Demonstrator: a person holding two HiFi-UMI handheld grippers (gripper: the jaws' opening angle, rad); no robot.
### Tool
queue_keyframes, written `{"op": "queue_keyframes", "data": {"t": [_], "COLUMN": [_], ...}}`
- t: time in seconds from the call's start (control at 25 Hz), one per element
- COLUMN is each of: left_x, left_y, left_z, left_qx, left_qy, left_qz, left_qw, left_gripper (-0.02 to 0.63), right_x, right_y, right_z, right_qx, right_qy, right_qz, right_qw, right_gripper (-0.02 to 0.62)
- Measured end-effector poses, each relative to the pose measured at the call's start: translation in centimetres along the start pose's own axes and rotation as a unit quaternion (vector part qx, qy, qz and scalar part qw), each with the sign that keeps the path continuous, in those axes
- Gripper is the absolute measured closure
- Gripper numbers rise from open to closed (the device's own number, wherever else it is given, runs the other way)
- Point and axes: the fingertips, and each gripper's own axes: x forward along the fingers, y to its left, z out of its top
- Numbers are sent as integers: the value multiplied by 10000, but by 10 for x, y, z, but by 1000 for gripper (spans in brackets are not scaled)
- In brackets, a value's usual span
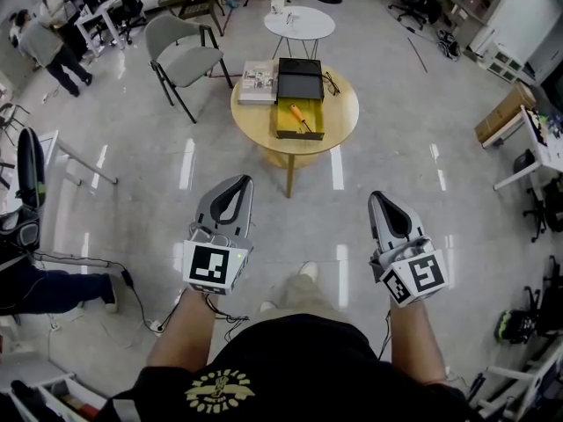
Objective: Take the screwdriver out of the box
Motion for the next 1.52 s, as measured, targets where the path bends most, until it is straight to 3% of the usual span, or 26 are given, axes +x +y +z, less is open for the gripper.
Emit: {"op": "queue_keyframes", "data": {"t": [0.64, 1.04, 1.52], "left_x": [79, 112, 133], "left_y": [13, 22, 17], "left_z": [5, 7, 33], "left_qx": [106, 13, 169], "left_qy": [-2, 178, 185], "left_qz": [163, 564, 1022], "left_qw": [9998, 9983, 9944], "left_gripper": [589, 589, 589], "right_x": [58, 83, 95], "right_y": [-62, -105, -162], "right_z": [6, 10, 13], "right_qx": [67, 102, 281], "right_qy": [-125, -213, -452], "right_qz": [232, 500, 811], "right_qw": [9996, 9985, 9953], "right_gripper": [581, 581, 581]}}
